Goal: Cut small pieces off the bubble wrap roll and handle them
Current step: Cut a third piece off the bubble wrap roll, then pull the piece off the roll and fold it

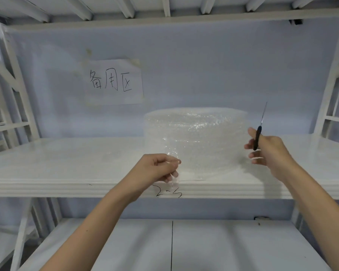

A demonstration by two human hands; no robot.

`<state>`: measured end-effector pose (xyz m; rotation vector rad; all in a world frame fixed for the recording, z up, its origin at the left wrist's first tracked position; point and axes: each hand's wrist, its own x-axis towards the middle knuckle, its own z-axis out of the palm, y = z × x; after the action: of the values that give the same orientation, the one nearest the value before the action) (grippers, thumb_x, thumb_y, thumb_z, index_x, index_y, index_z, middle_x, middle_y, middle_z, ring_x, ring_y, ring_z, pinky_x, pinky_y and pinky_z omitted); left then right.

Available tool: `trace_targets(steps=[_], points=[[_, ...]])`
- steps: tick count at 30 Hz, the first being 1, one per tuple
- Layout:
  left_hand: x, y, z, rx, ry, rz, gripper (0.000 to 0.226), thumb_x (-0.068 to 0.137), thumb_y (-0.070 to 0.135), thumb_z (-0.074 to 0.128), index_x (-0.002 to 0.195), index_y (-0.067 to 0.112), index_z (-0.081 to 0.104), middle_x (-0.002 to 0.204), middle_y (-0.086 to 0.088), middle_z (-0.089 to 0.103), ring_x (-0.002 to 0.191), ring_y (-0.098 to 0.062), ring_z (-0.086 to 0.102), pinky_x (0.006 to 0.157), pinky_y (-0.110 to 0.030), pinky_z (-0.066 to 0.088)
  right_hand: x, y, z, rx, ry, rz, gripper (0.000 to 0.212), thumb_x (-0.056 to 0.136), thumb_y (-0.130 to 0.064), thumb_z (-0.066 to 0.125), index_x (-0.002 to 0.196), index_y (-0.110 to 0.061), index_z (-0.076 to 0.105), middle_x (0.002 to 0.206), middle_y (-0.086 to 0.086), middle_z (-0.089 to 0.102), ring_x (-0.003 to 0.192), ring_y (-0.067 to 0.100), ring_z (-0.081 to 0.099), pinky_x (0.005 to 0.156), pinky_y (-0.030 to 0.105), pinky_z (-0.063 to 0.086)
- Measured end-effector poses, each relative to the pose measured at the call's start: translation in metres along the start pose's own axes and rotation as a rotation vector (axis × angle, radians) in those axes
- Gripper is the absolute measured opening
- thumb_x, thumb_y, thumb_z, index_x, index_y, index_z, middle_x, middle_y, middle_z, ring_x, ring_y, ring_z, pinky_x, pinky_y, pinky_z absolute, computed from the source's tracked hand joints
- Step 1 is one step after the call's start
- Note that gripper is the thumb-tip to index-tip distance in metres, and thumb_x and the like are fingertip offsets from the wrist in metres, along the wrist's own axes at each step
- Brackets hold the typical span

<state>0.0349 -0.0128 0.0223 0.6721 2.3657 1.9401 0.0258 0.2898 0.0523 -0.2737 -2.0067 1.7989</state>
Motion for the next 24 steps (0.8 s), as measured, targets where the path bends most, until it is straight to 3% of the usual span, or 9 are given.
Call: trace_targets(steps=[3,8,13,20,24], points=[[0.004,0.001,-0.008,-0.054,0.054,0.029,0.022,0.093,0.009,0.063,0.113,0.016,0.067,0.072,-0.009,0.071,0.057,-0.017,0.055,0.063,-0.025,0.051,0.012,0.01,-0.013,-0.212,0.006,0.114,0.048,0.085,-0.049,0.066,0.082,-0.001,0.064,0.078,0.015,0.069,0.054,0.023,0.058,0.05,0.029,0.051],[0.006,-0.001,-0.016,-0.04,0.087,0.079,0.02,0.094,0.011,0.062,0.112,0.019,0.067,0.07,-0.004,0.07,0.058,-0.017,0.055,0.063,-0.026,0.05,0.024,0.016,-0.018,-0.561,0.076,0.076,0.047,0.08,-0.042,0.07,0.077,0.005,0.067,0.063,0.015,0.07,0.048,0.026,0.06,0.051,0.028,0.051],[0.005,-0.005,-0.025,-0.029,0.084,0.091,0.019,0.094,0.011,0.062,0.11,0.019,0.068,0.066,-0.003,0.067,0.058,-0.018,0.054,0.062,-0.027,0.05,0.035,0.014,-0.012,-0.888,-0.117,0.236,0.045,0.092,-0.041,0.052,0.078,0.001,0.053,0.056,0.014,0.054,0.053,0.029,0.05,0.057,0.032,0.043],[-0.001,-0.013,-0.031,-0.049,0.091,0.079,0.019,0.093,0.01,0.063,0.11,0.019,0.068,0.065,-0.003,0.067,0.056,-0.016,0.053,0.061,-0.026,0.049,0.04,0.006,0.001,-1.158,-0.083,0.217,0.041,0.086,-0.04,0.062,0.068,-0.003,0.059,0.052,0.009,0.064,0.039,0.024,0.055,0.054,0.026,0.047],[-0.002,-0.014,-0.035,-0.048,0.103,0.083,0.019,0.094,0.009,0.062,0.11,0.017,0.068,0.064,-0.003,0.065,0.056,-0.016,0.053,0.06,-0.024,0.048,0.037,0.003,0.011,-1.245,-0.154,0.371,0.039,0.094,-0.037,0.052,0.069,-0.007,0.051,0.045,0.005,0.055,0.024,0.016,0.041,0.038,0.013,0.032]])
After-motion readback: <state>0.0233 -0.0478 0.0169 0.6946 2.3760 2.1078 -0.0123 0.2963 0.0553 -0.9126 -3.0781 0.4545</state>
